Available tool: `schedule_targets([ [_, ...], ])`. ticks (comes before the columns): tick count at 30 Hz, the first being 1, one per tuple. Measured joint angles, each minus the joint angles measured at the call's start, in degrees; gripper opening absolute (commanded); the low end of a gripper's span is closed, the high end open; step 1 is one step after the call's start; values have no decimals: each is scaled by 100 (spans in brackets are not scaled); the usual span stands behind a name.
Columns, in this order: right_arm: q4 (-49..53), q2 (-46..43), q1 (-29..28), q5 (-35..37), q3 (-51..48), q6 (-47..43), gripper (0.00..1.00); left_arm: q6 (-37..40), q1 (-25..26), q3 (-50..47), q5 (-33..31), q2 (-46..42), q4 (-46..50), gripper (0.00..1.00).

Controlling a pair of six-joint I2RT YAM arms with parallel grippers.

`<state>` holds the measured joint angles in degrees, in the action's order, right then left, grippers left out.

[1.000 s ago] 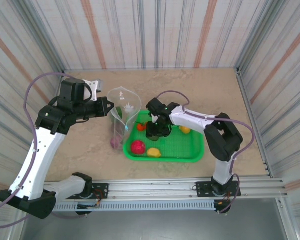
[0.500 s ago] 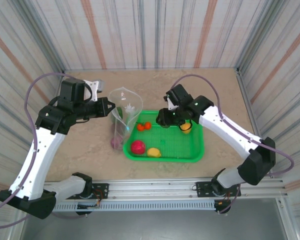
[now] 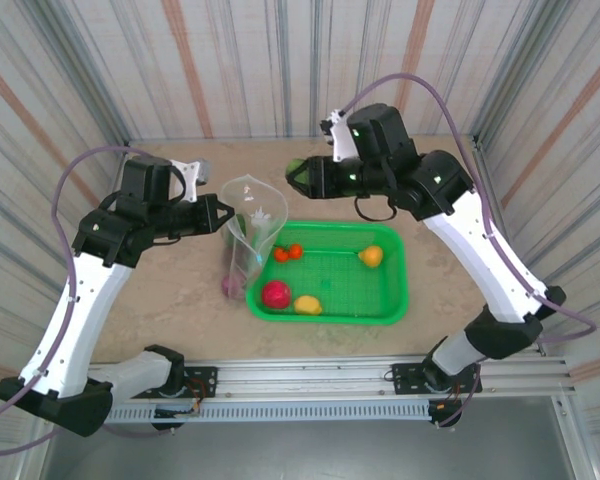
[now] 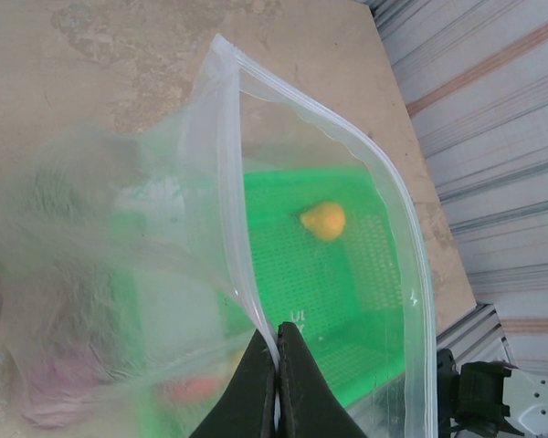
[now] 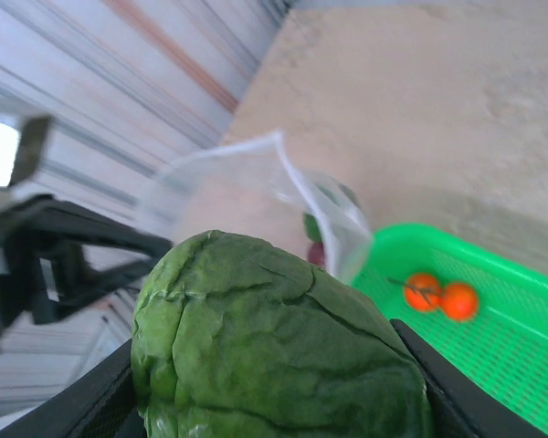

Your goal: Place the food in the zip-top bag and seal the zipper

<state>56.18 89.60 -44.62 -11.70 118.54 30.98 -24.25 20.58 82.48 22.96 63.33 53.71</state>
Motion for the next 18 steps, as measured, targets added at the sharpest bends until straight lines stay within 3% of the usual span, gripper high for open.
schedule_targets([
  [10, 468, 1814, -557, -35, 1224, -11, 48, 0, 0, 0, 22, 26, -2, 0],
  [18, 1036, 2380, -866, 297, 1322, 94, 45, 0, 0, 0, 20, 26, -46, 0],
])
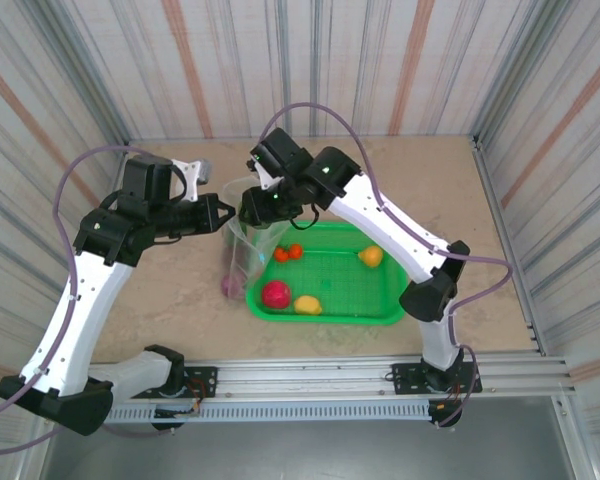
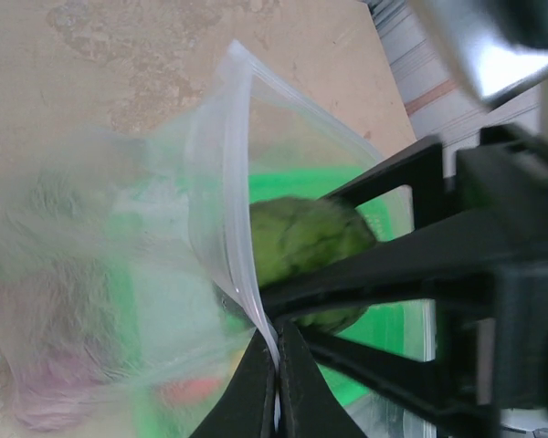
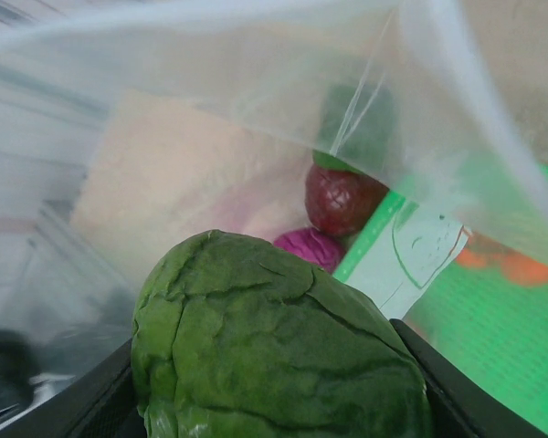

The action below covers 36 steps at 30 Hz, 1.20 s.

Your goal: Place the food in the zip-top bag and seal the zipper

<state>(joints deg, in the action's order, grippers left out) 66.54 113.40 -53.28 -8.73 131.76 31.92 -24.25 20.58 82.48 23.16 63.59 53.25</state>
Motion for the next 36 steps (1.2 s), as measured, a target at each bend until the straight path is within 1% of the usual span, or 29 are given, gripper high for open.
schedule_targets([
  [8, 254, 494, -142, 125, 2, 105, 44, -48, 0, 4, 48, 50, -83, 0],
  [10, 219, 553, -153, 122, -37, 118, 45, -68, 0, 4, 79, 48, -87, 0],
  [12, 177, 553, -153, 109, -118, 179, 52, -105, 0, 4, 92, 48, -105, 0],
  [13, 142, 553, -153, 98, -149, 210, 59, -109, 0, 2, 92, 48, -114, 0],
  [15, 76, 553, -153, 83, -221, 264, 69, -122, 0, 0, 92, 48, -127, 0],
  [18, -79, 553, -160, 15, -393, 356, 78, -127, 0, 0, 92, 48, -127, 0],
  [24, -208, 551, -179, -7, -531, 367, 82, -129, 0, 0, 92, 48, -125, 0],
  [26, -216, 551, -184, -4, -531, 367, 81, -129, 0, 0, 92, 48, -125, 0],
  [27, -225, 551, -184, -4, -538, 365, 79, -129, 0, 0, 92, 48, -125, 0],
  [28, -225, 549, -184, -4, -544, 365, 74, -129, 0, 0, 92, 48, -125, 0],
  [30, -232, 540, -184, -2, -568, 374, 60, -129, 0, 0, 92, 48, -125, 0],
  [33, -264, 487, -181, 13, -632, 396, 46, -127, 0, 0, 87, 37, -125, 0],
  [36, -293, 372, -173, 15, -675, 409, 40, -127, 0, 0, 87, 13, -122, 0],
])
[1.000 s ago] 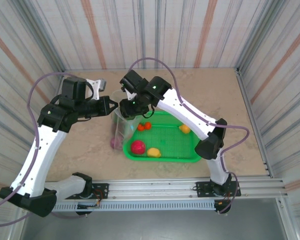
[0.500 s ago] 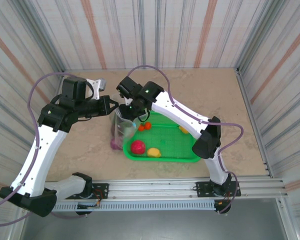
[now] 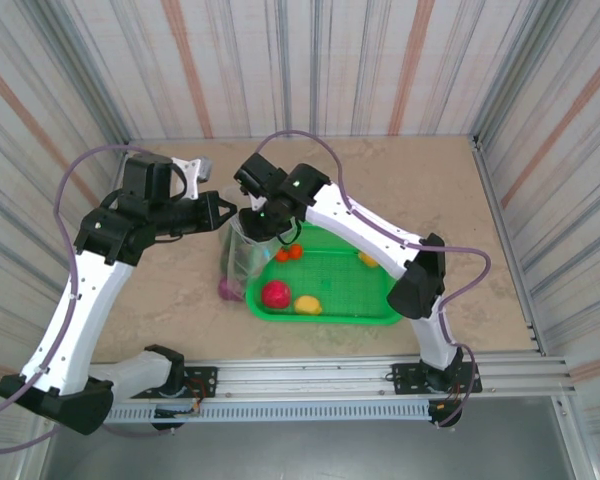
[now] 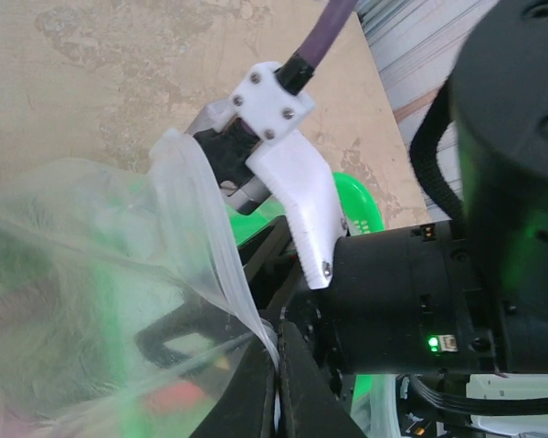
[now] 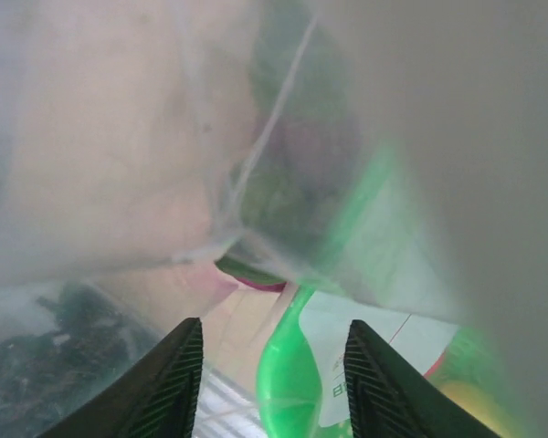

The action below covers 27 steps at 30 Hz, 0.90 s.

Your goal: Place the food in the zip-top bag and seal the zipper

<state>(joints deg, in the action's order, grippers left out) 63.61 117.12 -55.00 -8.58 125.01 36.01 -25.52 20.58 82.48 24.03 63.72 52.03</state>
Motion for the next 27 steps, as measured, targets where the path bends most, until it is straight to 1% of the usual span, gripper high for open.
schedule_targets([
  [3, -59, -155, 37, -2, -2, 2, 39, 4, 0, 0, -2, -15, 0, 0],
  [8, -293, -542, 105, -24, -44, 98, 43, 76, -59, 0, -31, -15, 7, 0],
  [14, -564, -1169, 282, -44, -42, 234, 56, 90, -136, 0, -48, -9, 63, 0],
  [20, -627, -1655, 450, -24, -42, 229, 70, 111, -136, 2, -52, -9, 81, 0],
  [24, -597, -1910, 450, 118, -186, 107, 73, 151, -136, 4, -267, -37, 149, 0],
  [27, -570, -2260, 452, 295, -728, 24, 76, 175, -144, 4, -557, -173, 201, 0],
])
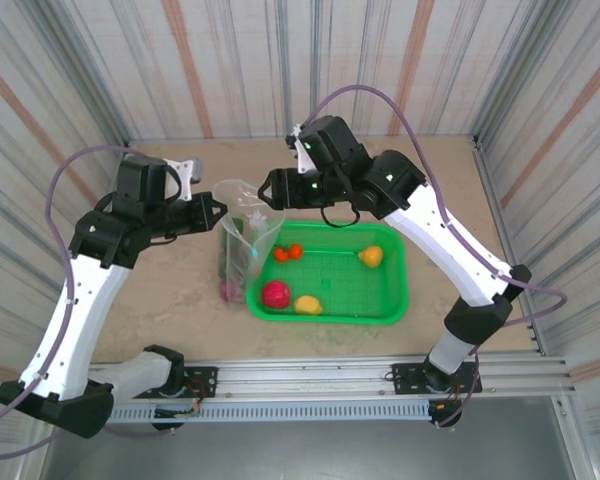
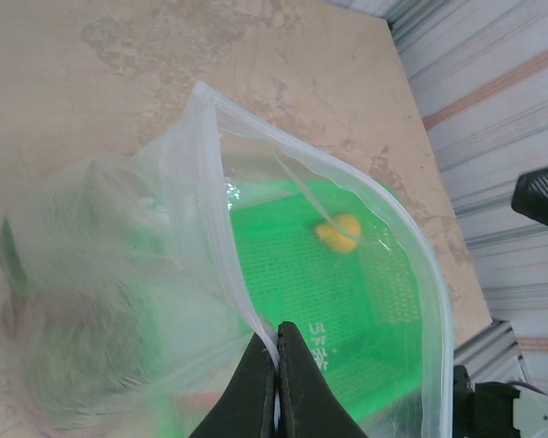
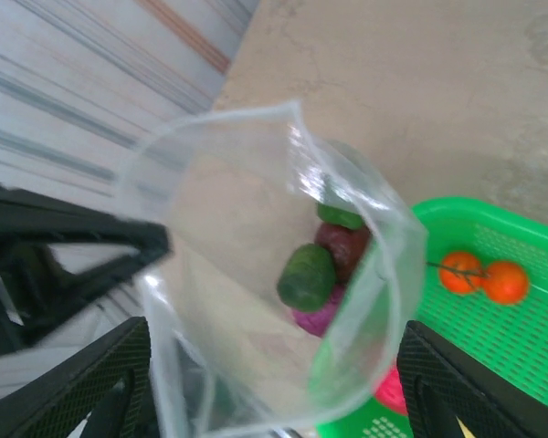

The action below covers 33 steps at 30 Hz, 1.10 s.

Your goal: Place the food in the zip-top bag and seal the zipper

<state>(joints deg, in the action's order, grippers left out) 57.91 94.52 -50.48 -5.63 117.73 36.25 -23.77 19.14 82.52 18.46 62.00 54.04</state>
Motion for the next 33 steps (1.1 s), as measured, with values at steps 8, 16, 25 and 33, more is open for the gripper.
schedule_targets([
  [8, 98, -1235, 79, 1069, -2284, -190, 78, 4, -7, -4, -424, -407, 103, 0],
  [16, 9, -2177, 566, 1799, -4503, -203, 84, 4, -7, -26, -308, -385, 50, 0],
  [25, -935, -1340, 1493, 1856, -5554, -459, 84, 0, -7, -94, 55, -295, -83, 0],
  [33, -1707, -518, 1690, 1781, -5563, -697, 84, 0, -7, -170, 162, -293, -162, 0],
])
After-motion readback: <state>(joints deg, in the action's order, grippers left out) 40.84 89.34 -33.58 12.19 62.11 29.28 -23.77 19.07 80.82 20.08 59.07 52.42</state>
